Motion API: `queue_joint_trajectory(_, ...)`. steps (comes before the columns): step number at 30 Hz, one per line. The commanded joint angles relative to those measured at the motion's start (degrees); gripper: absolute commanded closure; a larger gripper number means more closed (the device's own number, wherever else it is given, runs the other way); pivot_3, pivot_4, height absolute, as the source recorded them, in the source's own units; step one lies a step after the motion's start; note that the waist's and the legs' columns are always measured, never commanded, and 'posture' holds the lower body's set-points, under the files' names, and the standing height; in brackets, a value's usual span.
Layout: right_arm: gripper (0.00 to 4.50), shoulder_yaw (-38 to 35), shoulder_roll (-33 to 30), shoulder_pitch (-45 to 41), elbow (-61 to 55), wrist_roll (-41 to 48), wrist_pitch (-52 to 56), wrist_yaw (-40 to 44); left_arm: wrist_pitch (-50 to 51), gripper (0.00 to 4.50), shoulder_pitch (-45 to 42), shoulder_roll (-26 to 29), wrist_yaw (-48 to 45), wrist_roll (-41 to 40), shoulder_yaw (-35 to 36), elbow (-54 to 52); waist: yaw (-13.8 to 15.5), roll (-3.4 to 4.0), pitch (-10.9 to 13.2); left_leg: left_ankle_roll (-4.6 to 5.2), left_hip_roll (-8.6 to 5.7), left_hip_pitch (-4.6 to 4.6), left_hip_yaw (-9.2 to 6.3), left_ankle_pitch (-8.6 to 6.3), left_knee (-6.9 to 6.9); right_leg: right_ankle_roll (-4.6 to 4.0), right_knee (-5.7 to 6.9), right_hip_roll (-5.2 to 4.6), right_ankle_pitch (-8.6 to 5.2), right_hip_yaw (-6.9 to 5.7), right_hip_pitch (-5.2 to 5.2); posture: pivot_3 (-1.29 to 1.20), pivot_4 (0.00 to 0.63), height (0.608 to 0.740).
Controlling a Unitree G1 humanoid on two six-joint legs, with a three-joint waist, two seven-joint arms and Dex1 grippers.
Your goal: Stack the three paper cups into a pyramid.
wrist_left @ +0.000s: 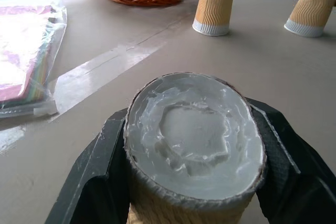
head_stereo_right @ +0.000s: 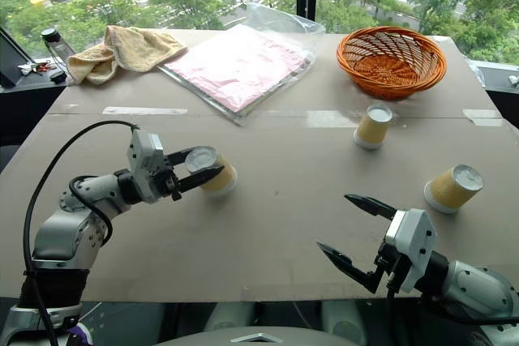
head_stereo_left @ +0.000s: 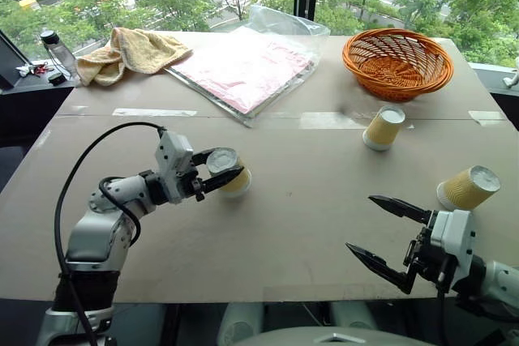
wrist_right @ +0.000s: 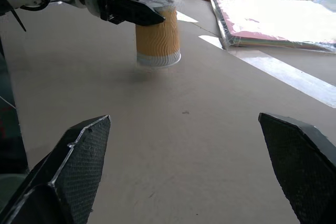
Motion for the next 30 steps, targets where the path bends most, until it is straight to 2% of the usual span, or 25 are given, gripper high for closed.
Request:
queue_joint_trajectory(1,0.00,-1.72,1.18,1.95,-1.48,-1.06,-1.57,-1.44,1.18,2.18,-6.90,-1.85,-3.61,1.86,-5.77,3.82,-0.13,0.01,0.00,0.00,-0.01,0.00,0.00,0.00,0.00,0.03,0.00,0.00,0.03,0.00,0.00,0.00,0.150,0.740)
queue_joint_trajectory(5,0.00,-2.83,3.11,5.20,-2.90,-2.87,-2.38,-3.33,-4.10,2.18,-15.57,-7.13,-6.09,7.18,-11.65,14.76,-0.10,0.01,0.02,0.00,-0.06,-0.06,-0.05,0.00,0.01,0.13,0.00,0.00,0.15,-0.02,0.00,0.00,0.150,0.740)
queue_joint_trajectory(10,0.00,-3.51,5.31,9.35,-5.58,-5.02,-2.98,-5.91,-10.49,2.18,-20.87,-11.61,-6.90,12.03,-14.04,25.80,-0.58,0.02,0.03,0.00,-0.06,-0.04,-0.05,0.00,0.00,0.13,0.00,0.03,0.15,0.02,-0.02,0.00,0.150,0.740)
queue_joint_trajectory(12,0.00,-3.53,6.53,10.59,-6.91,-5.43,-2.47,-7.56,-11.03,1.16,-21.61,-12.19,-8.05,12.84,-14.66,27.39,-0.41,0.02,0.03,0.00,-0.06,-0.04,-0.09,0.00,-0.01,0.14,0.02,0.03,0.15,-0.02,-0.01,0.00,0.150,0.740)
queue_joint_trajectory(14,0.00,-3.82,7.74,11.08,-7.87,-5.60,-1.89,-9.38,-10.53,0.32,-21.60,-12.58,-9.05,12.27,-14.19,26.91,-0.51,0.02,0.03,0.00,-0.06,-0.04,-0.08,0.00,0.00,0.14,0.02,0.02,0.14,0.01,-0.01,0.00,0.150,0.740)
queue_joint_trajectory(15,0.00,-4.02,8.27,11.21,-8.23,-5.74,-1.70,-10.20,-10.32,0.04,-21.57,-12.80,-9.30,11.81,-13.76,26.45,-0.48,0.02,0.04,0.00,-0.06,-0.04,-0.08,0.00,0.00,0.14,0.02,0.03,0.14,0.01,-0.01,0.00,0.150,0.740)
queue_joint_trajectory(18,0.00,-6.39,11.62,9.40,-9.07,-5.57,-0.20,-16.09,-5.23,0.04,-20.90,-12.62,-10.10,4.97,-9.13,20.18,-0.37,0.03,0.05,0.00,-0.06,-0.09,-0.10,0.00,0.02,0.13,0.02,0.02,0.15,-0.02,-0.02,0.00,0.150,0.740)
queue_joint_trajectory(22,0.00,-11.91,13.17,2.62,-6.76,-6.91,4.56,-24.13,3.24,0.04,-18.02,-8.71,-9.31,-1.98,-3.92,9.23,-0.84,0.05,0.09,0.00,-0.03,-0.08,-0.08,0.00,0.01,0.12,0.02,0.01,0.15,0.02,-0.03,0.00,0.150,0.740)
queue_joint_trajectory(26,0.00,-16.80,11.02,-4.24,-1.64,-11.70,12.98,-30.68,10.86,0.04,-15.43,-4.96,-7.10,-8.33,0.04,-1.91,-0.35,0.14,0.12,0.00,-0.03,-0.05,-0.09,0.01,0.01,0.11,0.05,0.01,0.15,-0.01,-0.03,0.00,0.150,0.740)
queue_joint_trajectory(30,0.00,-19.88,8.56,-9.18,6.10,-12.99,18.39,-31.88,18.61,0.04,-11.94,-0.72,-8.37,-16.59,0.37,-14.35,0.00,0.18,0.16,0.00,-0.08,-0.11,-0.10,0.01,0.00,-0.05,0.03,-0.04,0.06,-0.01,-0.02,0.00,0.150,0.740)
